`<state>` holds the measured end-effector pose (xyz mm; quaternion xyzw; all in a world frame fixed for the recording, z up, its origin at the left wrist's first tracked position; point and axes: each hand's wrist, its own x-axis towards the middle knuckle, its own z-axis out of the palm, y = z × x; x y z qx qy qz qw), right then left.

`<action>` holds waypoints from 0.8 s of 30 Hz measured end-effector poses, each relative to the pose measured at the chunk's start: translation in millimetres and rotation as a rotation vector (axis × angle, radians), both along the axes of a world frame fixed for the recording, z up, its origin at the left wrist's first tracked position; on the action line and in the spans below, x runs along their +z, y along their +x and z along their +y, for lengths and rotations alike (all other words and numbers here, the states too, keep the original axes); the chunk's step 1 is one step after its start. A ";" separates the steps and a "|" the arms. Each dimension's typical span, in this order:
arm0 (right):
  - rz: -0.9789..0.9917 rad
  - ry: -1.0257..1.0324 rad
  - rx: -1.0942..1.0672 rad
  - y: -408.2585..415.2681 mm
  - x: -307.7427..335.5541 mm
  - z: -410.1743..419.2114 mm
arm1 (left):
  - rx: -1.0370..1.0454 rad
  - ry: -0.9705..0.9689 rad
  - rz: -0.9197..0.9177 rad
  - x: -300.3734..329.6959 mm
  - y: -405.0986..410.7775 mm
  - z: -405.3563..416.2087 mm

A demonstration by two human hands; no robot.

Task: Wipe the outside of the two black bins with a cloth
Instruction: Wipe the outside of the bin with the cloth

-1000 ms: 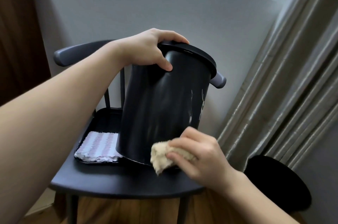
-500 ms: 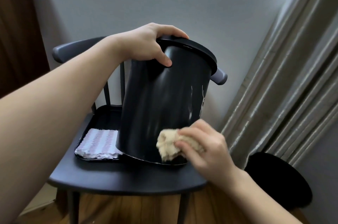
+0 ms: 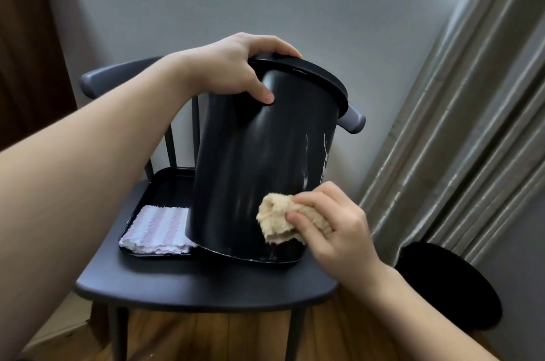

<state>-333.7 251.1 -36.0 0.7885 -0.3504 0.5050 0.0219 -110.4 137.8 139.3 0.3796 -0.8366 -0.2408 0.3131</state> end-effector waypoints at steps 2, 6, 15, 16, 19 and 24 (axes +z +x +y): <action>-0.024 0.013 0.001 1.4 -2.1 0.5 | 0.002 0.006 0.003 -0.1 -0.3 0.4; 0.110 0.175 0.192 -0.2 -23.1 12.4 | 0.001 0.017 0.004 -0.8 0.4 0.6; -0.060 0.124 0.053 -5.9 -22.7 12.2 | 0.128 -0.012 0.038 -5.0 -6.5 7.2; -0.061 0.135 0.052 -6.8 -22.7 12.7 | 0.195 -0.053 0.015 -5.8 -10.1 8.2; -0.032 0.209 0.072 -8.9 -22.1 14.4 | 0.323 -0.226 -0.080 -8.8 -22.5 12.9; 0.006 0.207 0.111 -10.0 -23.2 16.7 | 0.285 -0.264 -0.168 -4.4 -27.3 16.5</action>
